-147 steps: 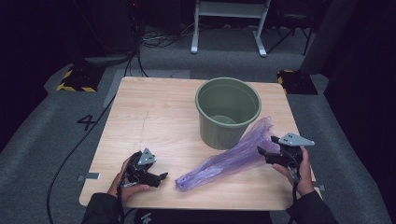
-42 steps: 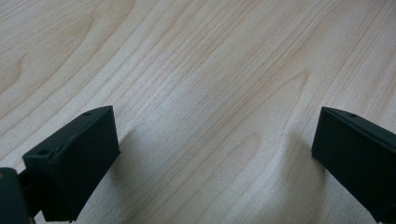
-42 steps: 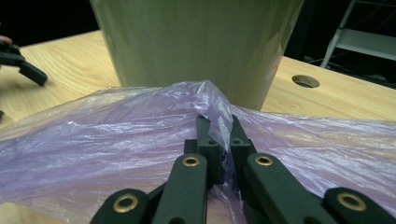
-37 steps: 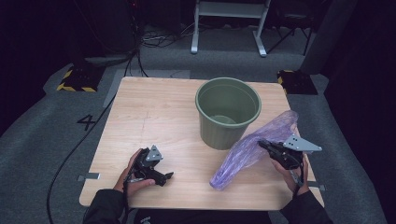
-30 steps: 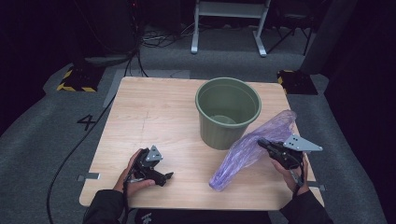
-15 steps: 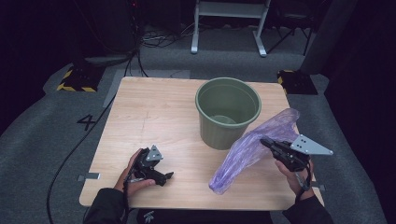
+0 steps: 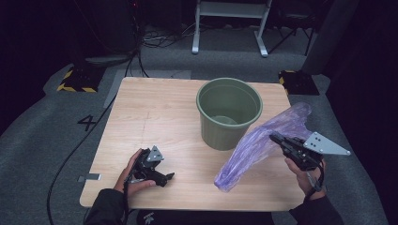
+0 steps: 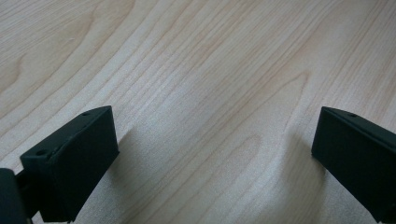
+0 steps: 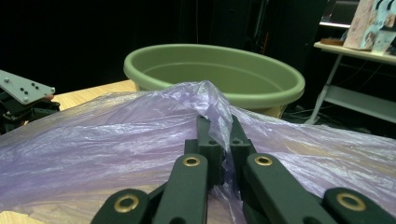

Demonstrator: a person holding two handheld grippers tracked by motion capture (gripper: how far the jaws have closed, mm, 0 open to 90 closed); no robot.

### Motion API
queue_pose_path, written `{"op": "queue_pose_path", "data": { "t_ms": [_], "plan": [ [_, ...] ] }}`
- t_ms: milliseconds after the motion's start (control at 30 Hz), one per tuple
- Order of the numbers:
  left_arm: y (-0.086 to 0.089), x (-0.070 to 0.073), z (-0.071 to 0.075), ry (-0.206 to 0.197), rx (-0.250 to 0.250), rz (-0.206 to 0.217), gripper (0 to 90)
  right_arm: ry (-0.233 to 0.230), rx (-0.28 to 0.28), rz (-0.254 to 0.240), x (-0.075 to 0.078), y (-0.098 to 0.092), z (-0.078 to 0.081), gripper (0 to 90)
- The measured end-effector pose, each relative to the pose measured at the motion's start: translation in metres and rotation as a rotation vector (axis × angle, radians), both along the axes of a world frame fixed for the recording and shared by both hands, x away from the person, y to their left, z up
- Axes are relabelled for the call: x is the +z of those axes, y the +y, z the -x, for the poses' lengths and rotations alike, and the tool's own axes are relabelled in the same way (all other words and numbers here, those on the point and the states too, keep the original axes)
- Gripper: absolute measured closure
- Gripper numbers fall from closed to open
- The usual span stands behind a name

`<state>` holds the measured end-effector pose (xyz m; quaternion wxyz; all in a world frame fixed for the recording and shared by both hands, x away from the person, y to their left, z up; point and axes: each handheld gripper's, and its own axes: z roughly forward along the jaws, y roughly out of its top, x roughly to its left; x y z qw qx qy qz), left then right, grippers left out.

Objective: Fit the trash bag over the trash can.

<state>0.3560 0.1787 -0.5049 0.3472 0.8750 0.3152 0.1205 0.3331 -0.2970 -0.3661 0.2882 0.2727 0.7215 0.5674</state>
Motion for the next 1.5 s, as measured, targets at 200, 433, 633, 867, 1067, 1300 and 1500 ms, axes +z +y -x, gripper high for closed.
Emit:
{"op": "queue_pose_path", "data": {
  "t_ms": [200,433,633,867,1067,1300,1500],
  "plan": [
    [0.0,0.0,0.0,0.0,0.003,0.002,0.0,-0.017,0.004,-0.023,0.016,0.0,-0.001,89.7],
    [0.0,0.0,0.0,0.0,0.003,0.003,0.0,-0.054,-0.003,-0.013,0.029,0.003,-0.002,89.6],
    [0.0,0.0,0.0,-0.002,0.001,0.0,0.0,-0.081,-0.014,-0.029,0.04,0.002,-0.006,89.7],
    [0.0,0.0,0.0,0.001,0.002,-0.004,0.2,-0.094,-0.03,-0.029,0.053,0.005,-0.017,89.7],
    [0.001,0.005,0.0,0.015,0.013,-0.009,13.2,-0.088,-0.049,-0.034,0.06,0.007,-0.03,89.7],
    [0.004,0.011,-0.001,0.003,-0.004,-0.009,15.5,-0.097,-0.102,-0.031,0.073,0.006,-0.049,89.8],
    [0.002,0.032,0.003,-0.086,-0.012,0.03,17.1,-0.089,-0.146,-0.045,0.075,0.004,-0.063,89.9]
  ]
}}
